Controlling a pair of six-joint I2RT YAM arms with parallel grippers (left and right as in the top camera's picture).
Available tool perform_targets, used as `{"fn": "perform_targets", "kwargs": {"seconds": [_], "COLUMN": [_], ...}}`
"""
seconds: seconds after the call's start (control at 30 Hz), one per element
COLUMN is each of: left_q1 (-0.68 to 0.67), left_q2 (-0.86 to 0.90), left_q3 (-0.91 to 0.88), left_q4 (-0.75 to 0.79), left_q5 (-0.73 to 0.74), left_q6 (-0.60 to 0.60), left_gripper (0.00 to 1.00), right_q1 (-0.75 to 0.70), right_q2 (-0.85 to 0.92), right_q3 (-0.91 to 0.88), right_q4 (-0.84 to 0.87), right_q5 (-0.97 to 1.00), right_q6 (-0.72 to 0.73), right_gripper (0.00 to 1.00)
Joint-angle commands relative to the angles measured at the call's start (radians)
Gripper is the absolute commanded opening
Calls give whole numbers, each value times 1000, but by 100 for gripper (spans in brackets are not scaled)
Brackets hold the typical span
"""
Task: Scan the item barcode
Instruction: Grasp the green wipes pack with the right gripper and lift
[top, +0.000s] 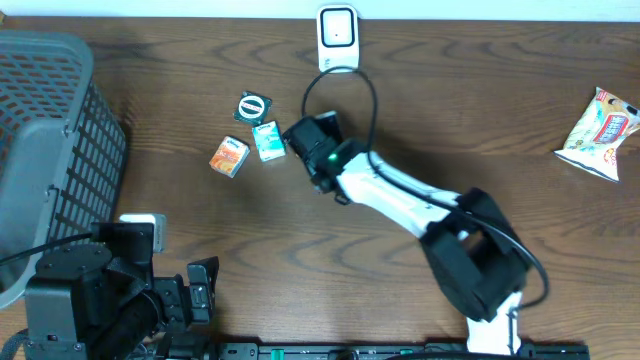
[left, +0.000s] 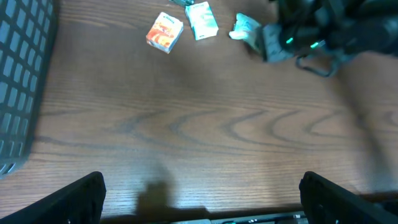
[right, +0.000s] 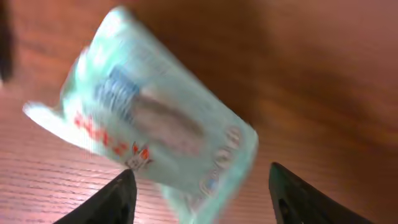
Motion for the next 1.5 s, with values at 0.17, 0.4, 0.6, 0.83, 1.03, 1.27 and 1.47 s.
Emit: {"fn": "perform_targets", "kwargs": {"seconds": [0.17, 0.4, 0.6, 0.83, 1.03, 1.27, 1.47], "left_q1": [0, 0, 0, 0, 0, 0, 0], "left_q2": [2, 2, 2, 2, 2, 2, 2], "left_q3": [3, 3, 3, 3, 3, 3, 3], "left_q4": [-1, -1, -1, 0, 0, 0, -1], "left_q5": [-10, -10, -10, -10, -10, -10, -10], "left_q6": [-6, -6, -6, -6, -6, -6, -6], "left_gripper": [98, 98, 98, 98, 98, 98, 98], "right_q1": [38, 57, 52, 45, 6, 0, 0], "right_q2": [-91, -10, 54, 76, 133, 147, 143], "right_q3": [8, 8, 8, 8, 7, 8, 8], "right_q4": [47, 60, 62, 72, 87, 87, 84], "right_q5": [-53, -51, 173, 137, 13, 14, 5], "right_q6": [-164, -426, -565, -580, -579, -554, -374], "right_gripper": [66, 76, 84, 76, 75, 37, 21]}}
